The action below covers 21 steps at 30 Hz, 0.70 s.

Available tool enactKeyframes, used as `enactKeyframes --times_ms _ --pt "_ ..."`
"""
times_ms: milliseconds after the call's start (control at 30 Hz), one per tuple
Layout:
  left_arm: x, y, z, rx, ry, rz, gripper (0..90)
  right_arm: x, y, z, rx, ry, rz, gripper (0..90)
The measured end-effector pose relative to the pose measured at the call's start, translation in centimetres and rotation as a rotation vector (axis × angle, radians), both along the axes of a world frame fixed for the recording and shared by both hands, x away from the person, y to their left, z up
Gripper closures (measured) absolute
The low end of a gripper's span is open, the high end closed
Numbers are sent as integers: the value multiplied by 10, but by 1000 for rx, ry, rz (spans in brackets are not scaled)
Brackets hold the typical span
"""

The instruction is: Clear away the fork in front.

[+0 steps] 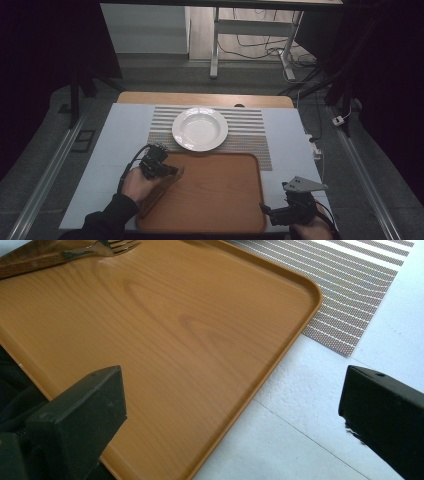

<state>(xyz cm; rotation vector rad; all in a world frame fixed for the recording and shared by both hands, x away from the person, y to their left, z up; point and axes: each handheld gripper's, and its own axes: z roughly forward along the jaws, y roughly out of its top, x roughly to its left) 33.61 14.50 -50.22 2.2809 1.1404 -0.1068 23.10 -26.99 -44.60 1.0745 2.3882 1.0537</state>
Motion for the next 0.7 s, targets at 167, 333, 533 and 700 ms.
enactKeyframes --times_ms 167,333,533,700 --pt "-9 -23 0 14 5 -76 889 0 0 0 0 2 0 0" --pt "-10 -24 2 12 -1 -78 889 0 0 0 0 3 1 0" --pt "-16 -25 9 -10 -15 -100 888 1 0 0 1 6 5 0" --pt "-25 -35 7 6 -3 -150 888 1 0 0 1 8 6 0"
